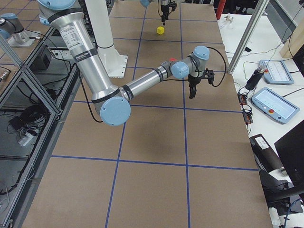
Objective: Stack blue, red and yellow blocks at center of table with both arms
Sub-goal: 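Open the left gripper and lift it away from the stack, then lower the left gripper onto the yellow cube and close on it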
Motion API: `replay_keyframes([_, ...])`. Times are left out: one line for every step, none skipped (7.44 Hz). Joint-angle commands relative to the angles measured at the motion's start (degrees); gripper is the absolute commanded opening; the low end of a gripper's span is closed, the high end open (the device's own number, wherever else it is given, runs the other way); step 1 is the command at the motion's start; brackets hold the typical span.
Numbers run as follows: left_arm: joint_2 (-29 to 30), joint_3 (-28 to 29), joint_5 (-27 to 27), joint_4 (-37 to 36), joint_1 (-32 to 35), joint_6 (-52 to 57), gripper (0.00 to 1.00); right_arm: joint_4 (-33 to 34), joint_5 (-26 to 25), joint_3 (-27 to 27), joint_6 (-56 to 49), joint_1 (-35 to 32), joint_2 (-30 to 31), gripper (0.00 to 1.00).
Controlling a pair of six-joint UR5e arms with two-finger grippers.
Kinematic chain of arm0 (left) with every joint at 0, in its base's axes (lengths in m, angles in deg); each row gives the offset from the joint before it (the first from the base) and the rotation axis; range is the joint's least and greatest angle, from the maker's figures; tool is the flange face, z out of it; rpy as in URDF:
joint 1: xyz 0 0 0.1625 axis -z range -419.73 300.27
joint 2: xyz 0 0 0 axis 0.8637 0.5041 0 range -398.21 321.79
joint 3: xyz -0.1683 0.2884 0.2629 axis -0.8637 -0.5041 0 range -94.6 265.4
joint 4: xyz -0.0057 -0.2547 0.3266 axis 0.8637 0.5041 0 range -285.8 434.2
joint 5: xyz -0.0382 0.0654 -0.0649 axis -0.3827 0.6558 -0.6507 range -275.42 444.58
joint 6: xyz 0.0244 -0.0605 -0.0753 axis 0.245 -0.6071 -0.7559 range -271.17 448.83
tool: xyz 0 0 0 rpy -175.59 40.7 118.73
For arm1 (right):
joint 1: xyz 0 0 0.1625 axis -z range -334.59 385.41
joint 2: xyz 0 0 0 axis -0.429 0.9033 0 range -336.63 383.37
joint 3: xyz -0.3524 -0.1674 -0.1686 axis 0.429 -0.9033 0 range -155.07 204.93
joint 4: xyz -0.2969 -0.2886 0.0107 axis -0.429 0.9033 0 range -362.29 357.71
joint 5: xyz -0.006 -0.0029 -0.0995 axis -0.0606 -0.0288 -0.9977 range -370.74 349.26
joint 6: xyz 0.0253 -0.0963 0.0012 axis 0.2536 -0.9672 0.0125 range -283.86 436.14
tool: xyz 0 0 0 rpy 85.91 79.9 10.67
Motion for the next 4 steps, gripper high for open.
replay_keyframes([-0.16,1.1,2.54,0.51,-3.22,-1.39,1.0,-0.64,0.0,-0.14,0.03,0.0,0.28,0.99])
replay_keyframes([-0.33,2.59,2.71,1.9,-3.23,-0.69,1.0,-0.64,0.0,-0.05,0.03,0.0,0.37,0.99])
replay_keyframes([-0.51,5.04,2.72,5.31,-3.23,-0.33,1.0,-0.64,0.0,-0.05,0.12,0.0,0.37,0.99])
replay_keyframes([-1.2,6.89,2.72,8.13,-3.57,-0.33,1.0,-0.73,0.0,-0.05,0.12,0.09,0.37,0.99])
